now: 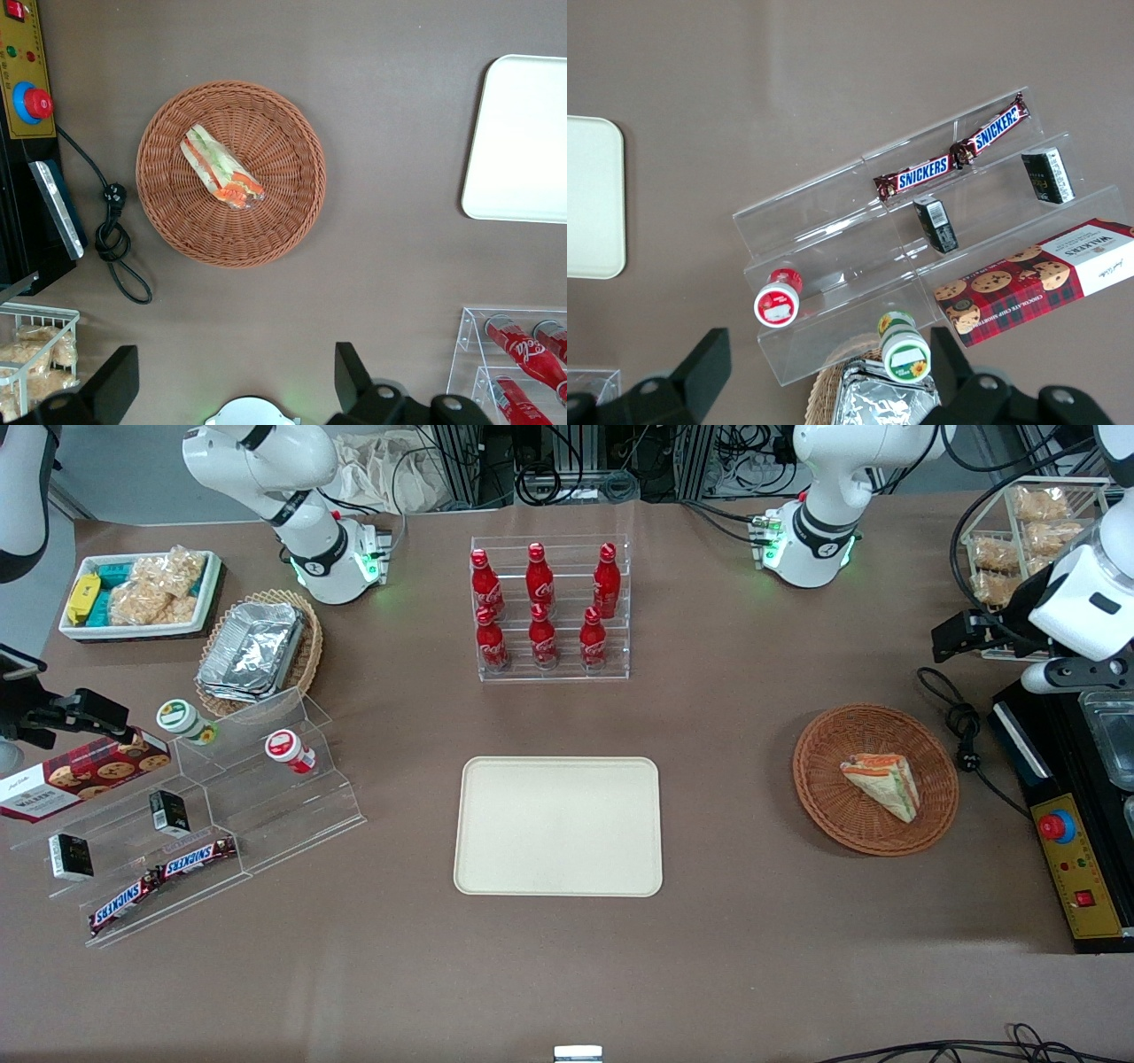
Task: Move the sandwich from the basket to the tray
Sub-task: 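Move the left gripper down over the wrapped sandwich in the wicker basket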
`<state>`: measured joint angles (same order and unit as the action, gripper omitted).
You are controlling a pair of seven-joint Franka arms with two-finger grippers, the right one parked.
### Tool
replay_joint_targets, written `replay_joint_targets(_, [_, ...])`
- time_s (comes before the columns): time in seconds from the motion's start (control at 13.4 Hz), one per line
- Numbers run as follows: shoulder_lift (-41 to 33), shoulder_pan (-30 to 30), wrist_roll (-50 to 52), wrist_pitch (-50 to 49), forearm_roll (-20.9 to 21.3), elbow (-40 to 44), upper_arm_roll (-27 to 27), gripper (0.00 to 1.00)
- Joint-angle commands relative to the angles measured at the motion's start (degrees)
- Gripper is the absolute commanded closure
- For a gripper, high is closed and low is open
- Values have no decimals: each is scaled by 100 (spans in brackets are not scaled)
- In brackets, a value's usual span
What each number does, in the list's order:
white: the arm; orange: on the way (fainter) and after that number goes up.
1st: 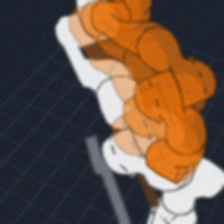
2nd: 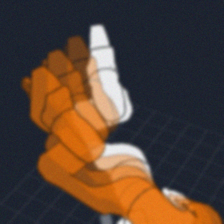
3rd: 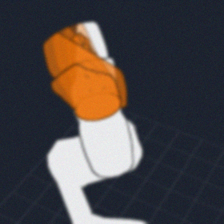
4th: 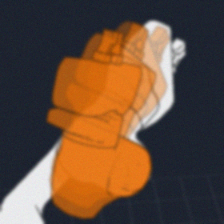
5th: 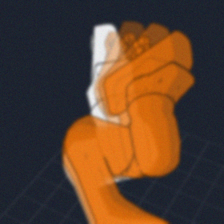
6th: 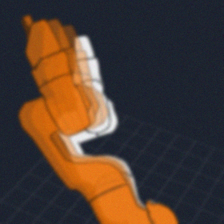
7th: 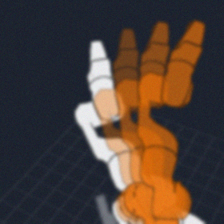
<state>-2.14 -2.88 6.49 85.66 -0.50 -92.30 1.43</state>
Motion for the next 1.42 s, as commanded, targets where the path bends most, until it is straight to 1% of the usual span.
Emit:
replay_joint_targets(0.0, [100, -82, -26, -111, 5, 186, -29, 1])
replay_joint_targets(0.15, [134, -82, 237, -102, 6, 151, -29, 1])
replay_joint_targets(0.22, [274, -73, 630, -94, -38, 133, -29, 1])
replay_joint_targets(0.3, [319, 40, 1017, -59, -238, 90, -38, 1])
replay_joint_targets(0.37, [310, 198, 1169, 11, -423, -102, -38, 1])
replay_joint_targets(0.45, [284, 208, 1266, 203, -390, -356, -47, 1])
replay_joint_targets(0.6, [293, 217, 1834, 826, -346, -971, -64, 1])
replay_joint_targets(0.75, [389, 235, 2355, 1616, -188, -1569, -64, 1])
replay_joint_targets(0.97, [757, 252, 2952, 3023, -30, -2449, -82, 1])
replay_joint_targets(1.04, [950, 339, 3033, 3349, 118, -2590, -90, 1])
replay_joint_targets(1.19, [1337, 402, 3252, 3885, 155, -2661, -91, 1])
replay_joint_targets(1.34, [1645, 428, 3585, 4186, 164, -2662, -204, 1])
